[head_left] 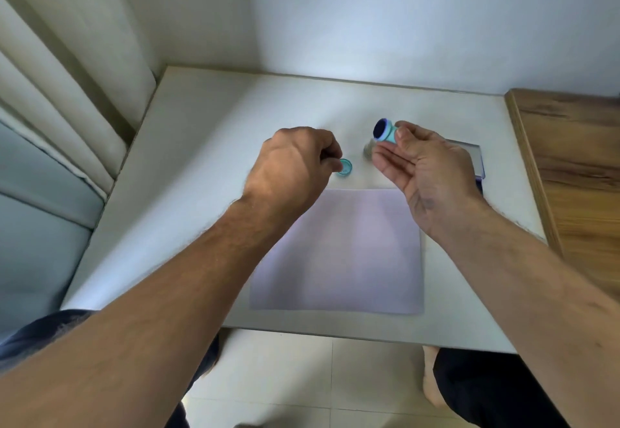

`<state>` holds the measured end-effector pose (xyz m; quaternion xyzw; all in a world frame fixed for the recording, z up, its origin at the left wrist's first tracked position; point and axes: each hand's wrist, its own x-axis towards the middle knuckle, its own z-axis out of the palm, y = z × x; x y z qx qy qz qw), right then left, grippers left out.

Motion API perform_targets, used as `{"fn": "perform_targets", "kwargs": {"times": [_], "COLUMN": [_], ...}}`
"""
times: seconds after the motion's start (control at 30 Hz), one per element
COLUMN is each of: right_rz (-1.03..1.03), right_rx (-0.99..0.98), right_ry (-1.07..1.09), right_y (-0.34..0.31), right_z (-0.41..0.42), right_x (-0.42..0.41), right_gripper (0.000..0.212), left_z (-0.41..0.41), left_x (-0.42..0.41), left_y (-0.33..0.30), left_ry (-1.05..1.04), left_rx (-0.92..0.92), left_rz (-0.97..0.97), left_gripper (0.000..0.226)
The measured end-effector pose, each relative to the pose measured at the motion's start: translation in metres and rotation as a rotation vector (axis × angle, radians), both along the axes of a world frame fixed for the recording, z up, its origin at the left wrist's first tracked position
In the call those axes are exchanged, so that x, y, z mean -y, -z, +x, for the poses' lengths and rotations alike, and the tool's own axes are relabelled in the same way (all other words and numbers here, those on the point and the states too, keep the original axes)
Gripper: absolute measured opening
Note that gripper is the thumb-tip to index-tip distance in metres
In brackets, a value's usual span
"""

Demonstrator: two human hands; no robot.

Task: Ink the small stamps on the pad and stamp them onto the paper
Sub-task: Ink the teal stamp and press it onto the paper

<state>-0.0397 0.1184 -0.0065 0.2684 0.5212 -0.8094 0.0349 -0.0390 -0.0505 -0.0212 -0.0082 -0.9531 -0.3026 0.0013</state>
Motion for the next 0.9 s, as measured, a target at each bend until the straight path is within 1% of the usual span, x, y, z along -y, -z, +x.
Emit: {"fn": "perform_targets", "kwargs": {"times": [0.07, 0.17, 0.27, 0.33, 0.43, 0.5, 0.63, 0.8, 0.83, 0.9], "right_rz": [-0.007, -0.024, -0.021, -0.020, -0.012, -0.014, -0.007, -0.014, -0.020, -0.045], "right_rx": [-0.002, 0.006, 0.010, 0.008, -0.005, -0.016, -0.020, -0.022, -0.025, -0.033], "right_ry": [0.009, 0.009, 0.007, 0.001, -0.010, -0.013, -0.017, -0.026, -0.028, -0.039], "right_y": [0.001, 0.003, 0.006, 0.008, 0.008, 0.006, 0.005, 0.007, 0.007, 0.008], "right_z": [0.000, 0.002, 0.004, 0.005, 0.006, 0.005, 0.005, 0.006, 0.006, 0.005], "right_x": [-0.002, -0.005, -0.007, -0.009, -0.012, -0.013, -0.016, -0.018, -0.018, -0.017], "right_gripper": [0.005, 0.006, 0.006, 0.006, 0.007, 0.008, 0.007, 0.007, 0.007, 0.008], "left_z": [-0.002, -0.005, -0.008, -0.007, -0.004, -0.004, -0.007, -0.005, -0.005, -0.005], "left_x": [-0.007, -0.013, -0.018, -0.021, -0.026, -0.028, -0.030, -0.028, -0.028, -0.028], "left_y": [0.005, 0.012, 0.015, 0.017, 0.020, 0.022, 0.027, 0.029, 0.028, 0.023], "left_ry": [0.024, 0.035, 0.053, 0.083, 0.141, 0.167, 0.188, 0.161, 0.150, 0.100], "left_rx": [-0.001, 0.017, 0.008, -0.010, -0.049, -0.055, -0.049, -0.087, -0.102, -0.111], "left_rz": [-0.018, -0.041, -0.098, -0.187, -0.308, -0.337, -0.329, -0.243, -0.217, -0.104], "left_gripper": [0.009, 0.024, 0.031, 0.031, 0.024, 0.024, 0.024, 0.022, 0.024, 0.030]}}
